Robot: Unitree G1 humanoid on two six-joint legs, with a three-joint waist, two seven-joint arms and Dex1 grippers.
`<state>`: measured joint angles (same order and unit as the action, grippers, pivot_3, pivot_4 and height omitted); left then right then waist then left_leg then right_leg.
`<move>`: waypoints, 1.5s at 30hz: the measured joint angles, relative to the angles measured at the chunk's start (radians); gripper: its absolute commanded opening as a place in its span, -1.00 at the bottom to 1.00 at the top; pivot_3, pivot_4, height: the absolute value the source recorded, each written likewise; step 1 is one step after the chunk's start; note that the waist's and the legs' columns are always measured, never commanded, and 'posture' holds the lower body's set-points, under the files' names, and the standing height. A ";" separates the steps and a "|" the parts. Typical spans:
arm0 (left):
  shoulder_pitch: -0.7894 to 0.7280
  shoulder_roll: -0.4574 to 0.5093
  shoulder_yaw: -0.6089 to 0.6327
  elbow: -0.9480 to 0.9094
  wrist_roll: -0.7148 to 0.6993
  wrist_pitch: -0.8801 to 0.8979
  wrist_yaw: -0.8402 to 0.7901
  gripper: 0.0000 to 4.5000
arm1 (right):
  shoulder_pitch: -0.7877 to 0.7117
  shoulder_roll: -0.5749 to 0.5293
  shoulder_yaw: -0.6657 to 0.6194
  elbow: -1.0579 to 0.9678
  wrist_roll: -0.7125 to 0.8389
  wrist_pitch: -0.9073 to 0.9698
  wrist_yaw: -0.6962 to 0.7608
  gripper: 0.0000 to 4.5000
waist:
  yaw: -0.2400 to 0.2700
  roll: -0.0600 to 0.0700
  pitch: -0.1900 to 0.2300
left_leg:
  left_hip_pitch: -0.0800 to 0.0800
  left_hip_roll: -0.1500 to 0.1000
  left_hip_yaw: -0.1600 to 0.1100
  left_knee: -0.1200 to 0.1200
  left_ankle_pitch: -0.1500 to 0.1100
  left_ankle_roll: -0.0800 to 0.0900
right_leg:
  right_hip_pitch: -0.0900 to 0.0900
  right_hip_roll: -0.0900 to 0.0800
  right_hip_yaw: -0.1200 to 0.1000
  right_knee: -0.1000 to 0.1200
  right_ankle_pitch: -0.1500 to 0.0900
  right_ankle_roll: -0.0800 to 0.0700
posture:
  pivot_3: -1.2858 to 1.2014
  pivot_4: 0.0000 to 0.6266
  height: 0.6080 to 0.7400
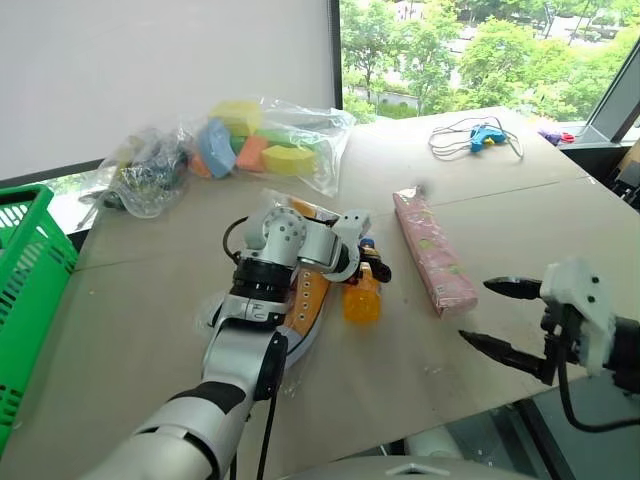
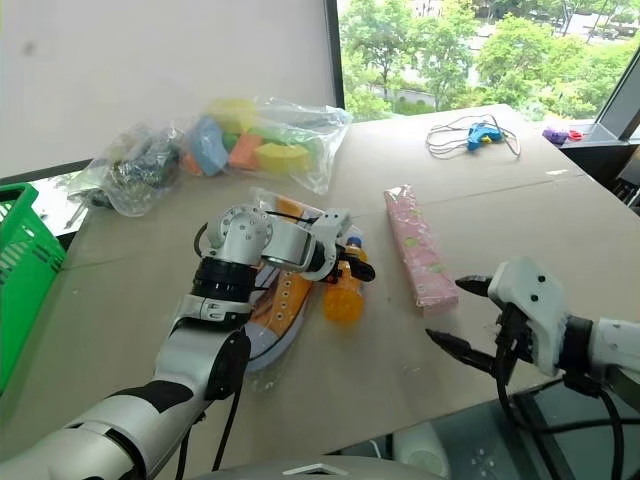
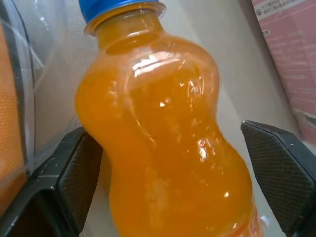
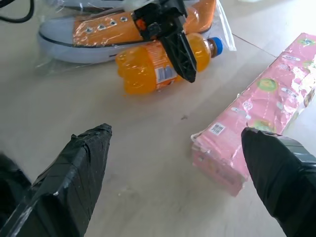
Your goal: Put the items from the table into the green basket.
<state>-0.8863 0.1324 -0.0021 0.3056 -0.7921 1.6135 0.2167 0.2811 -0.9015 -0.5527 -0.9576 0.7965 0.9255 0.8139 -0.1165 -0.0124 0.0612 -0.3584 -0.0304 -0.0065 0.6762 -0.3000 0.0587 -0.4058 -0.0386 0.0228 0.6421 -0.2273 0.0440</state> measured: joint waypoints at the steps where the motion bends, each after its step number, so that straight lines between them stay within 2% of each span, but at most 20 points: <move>1: 0.000 0.005 -0.004 0.000 0.014 0.000 -0.016 0.31 | 0.024 0.000 -0.022 -0.006 -0.001 -0.015 0.010 1.00 | -0.009 0.000 0.000 | 0.001 0.000 0.000 0.000 0.000 -0.001 | 0.001 0.000 0.000 0.000 -0.001 0.000 | -0.27 -0.77 1.00; 5: 0.009 0.033 -0.029 -0.012 0.039 0.000 -0.067 0.30 | 0.064 0.000 -0.055 -0.008 -0.006 -0.067 0.034 1.00 | -0.033 -0.001 0.002 | 0.011 0.000 0.000 0.000 -0.002 -0.005 | 0.010 -0.003 0.001 -0.001 -0.001 0.000 | -0.26 -0.79 1.00; 8: 0.039 0.070 -0.046 -0.064 0.028 -0.002 -0.121 0.30 | 0.061 0.000 -0.053 -0.005 -0.009 -0.094 0.039 1.00 | -0.045 0.000 0.002 | 0.012 0.001 0.000 -0.002 -0.002 -0.006 | 0.011 -0.004 0.001 -0.001 -0.001 0.000 | -0.24 -0.82 1.00; 10: 0.149 0.146 -0.033 -0.207 -0.015 -0.034 -0.243 0.30 | 0.035 -0.005 -0.036 0.004 -0.015 -0.111 0.031 1.00 | -0.063 0.004 0.002 | 0.012 0.001 0.000 -0.005 -0.002 -0.007 | 0.009 -0.004 0.002 -0.001 0.000 0.003 | -0.22 -0.85 1.00; 13: 0.371 0.280 0.011 -0.425 -0.062 -0.239 -0.518 0.30 | -0.016 -0.013 0.013 0.035 -0.017 -0.127 0.027 1.00 | -0.083 0.001 0.005 | 0.003 0.004 0.001 -0.007 0.002 -0.013 | -0.003 -0.001 0.004 0.000 0.002 -0.004 | -0.18 -0.89 1.00; 16: 0.467 0.386 0.148 -0.505 -0.087 -0.419 -0.728 0.30 | -0.107 -0.022 0.089 0.073 -0.016 -0.146 0.023 1.00 | -0.078 0.001 0.005 | -0.007 0.005 -0.003 -0.006 0.005 -0.014 | -0.013 0.000 0.001 0.001 0.005 -0.008 | -0.12 -0.96 1.00; 19: 0.388 0.385 0.389 -0.481 -0.212 -0.492 -0.725 0.30 | -0.243 -0.013 0.202 0.118 -0.024 -0.172 0.010 1.00 | -0.030 0.000 0.004 | -0.007 0.005 -0.004 -0.005 0.004 -0.010 | -0.011 -0.001 -0.001 0.000 0.005 -0.008 | -0.06 -1.00 1.00; 22: 0.241 0.405 0.537 -0.359 -0.211 -0.598 -0.599 0.30 | -0.427 0.052 0.346 0.180 -0.073 -0.211 -0.018 1.00 | 0.000 -0.001 0.004 | -0.004 0.005 -0.004 -0.004 0.003 -0.009 | -0.008 0.000 -0.003 0.000 0.006 -0.008 | 0.01 -1.00 1.00; 23: 0.217 0.451 0.566 -0.322 -0.168 -0.658 -0.567 0.30 | -0.490 0.081 0.399 0.204 -0.088 -0.220 -0.025 1.00 | 0.006 -0.001 0.003 | -0.003 0.005 -0.003 -0.004 0.004 -0.010 | -0.008 0.001 -0.002 0.000 0.007 -0.009 | 0.03 -1.00 1.00; 26: 0.258 0.695 0.543 -0.150 0.141 -0.952 -0.533 0.30 | -0.679 0.182 0.553 0.296 -0.136 -0.238 -0.038 1.00 | 0.018 -0.001 0.003 | -0.002 0.005 -0.003 -0.009 0.007 -0.015 | -0.013 0.006 0.003 0.002 0.008 -0.013 | 0.07 -1.00 1.00; 28: 0.287 0.787 0.530 -0.026 0.296 -1.094 -0.508 0.30 | -0.736 0.209 0.600 0.330 -0.157 -0.248 -0.035 1.00 | 0.045 -0.003 0.002 | -0.007 0.006 -0.004 -0.009 0.008 -0.016 | -0.018 0.006 0.001 0.003 0.009 -0.014 | 0.08 -1.00 1.00; 30: 0.311 0.866 0.518 0.100 0.414 -1.219 -0.493 0.30 | -0.774 0.230 0.633 0.354 -0.169 -0.258 -0.029 1.00 | 0.077 -0.008 -0.002 | -0.018 0.006 -0.005 -0.008 0.008 -0.017 | -0.029 0.005 -0.001 0.003 0.009 -0.014 | 0.11 -1.00 1.00; 31: 0.358 0.945 0.488 0.199 0.513 -1.343 -0.484 0.30 | -0.798 0.243 0.656 0.371 -0.175 -0.267 -0.015 1.00 | 0.094 -0.014 -0.005 | -0.029 0.005 -0.007 -0.008 0.008 -0.017 | -0.039 0.003 -0.003 0.003 0.010 -0.015 | 0.11 -1.00 1.00; 32: 0.365 0.958 0.485 0.226 0.538 -1.368 -0.478 0.30 | -0.799 0.243 0.658 0.372 -0.177 -0.270 -0.012 1.00 | 0.103 -0.015 -0.006 | -0.032 0.004 -0.007 -0.008 0.008 -0.017 | -0.041 0.002 -0.004 0.004 0.011 -0.015 | 0.12 -1.00 1.00; 33: 0.411 1.023 0.454 0.328 0.622 -1.487 -0.470 0.30 | -0.816 0.254 0.675 0.392 -0.187 -0.278 0.002 1.00 | 0.116 -0.018 -0.008 | -0.036 0.001 -0.011 -0.007 0.008 -0.017 | -0.044 -0.001 -0.008 0.003 0.011 -0.015 | 0.12 -1.00 1.00; 38: 0.412 1.075 0.384 0.613 0.734 -1.672 -0.503 0.30 | -0.835 0.274 0.694 0.420 -0.198 -0.299 0.033 1.00 | 0.181 -0.025 -0.013 | -0.040 -0.003 -0.018 -0.006 0.008 -0.017 | -0.041 -0.007 -0.020 -0.001 0.011 -0.015 | 0.11 -1.00 1.00; 39: 0.409 1.075 0.378 0.650 0.739 -1.682 -0.519 0.74 | -0.835 0.276 0.694 0.420 -0.198 -0.301 0.035 1.00 | 0.186 -0.027 -0.015 | -0.040 -0.003 -0.019 -0.006 0.008 -0.017 | -0.041 -0.007 -0.022 -0.001 0.011 -0.015 | 0.10 -1.00 1.00; 40: 0.404 1.075 0.376 0.698 0.740 -1.687 -0.537 0.84 | -0.835 0.276 0.694 0.419 -0.198 -0.304 0.041 1.00 | 0.189 -0.029 -0.016 | -0.041 -0.003 -0.020 -0.006 0.008 -0.017 | -0.041 -0.007 -0.024 0.000 0.011 -0.015 | 0.10 -1.00 1.00; 42: 0.381 1.077 0.375 0.760 0.742 -1.695 -0.548 0.95 | -0.831 0.275 0.693 0.411 -0.198 -0.306 0.045 1.00 | 0.189 -0.035 -0.020 | -0.040 -0.002 -0.022 -0.005 0.009 -0.019 | -0.039 -0.007 -0.026 0.001 0.011 -0.015 | 0.09 -1.00 1.00; 45: 0.297 1.074 0.387 0.785 0.717 -1.711 -0.568 0.95 | -0.800 0.265 0.687 0.382 -0.190 -0.305 0.047 1.00 | 0.187 -0.038 -0.022 | -0.038 0.000 -0.025 -0.004 0.012 -0.023 | -0.034 -0.007 -0.030 0.001 0.012 -0.018 | 0.08 -1.00 1.00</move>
<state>-0.5898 1.2066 0.3850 1.0901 -0.0752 -0.0971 -0.3511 -0.5188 -0.6364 0.1341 -0.5758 0.6061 0.6202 0.8610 0.0706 -0.0507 0.0392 -0.3961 -0.0308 -0.0313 0.6724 -0.2884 0.0355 -0.4403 -0.0460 -0.0073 0.6435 -0.2149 0.0261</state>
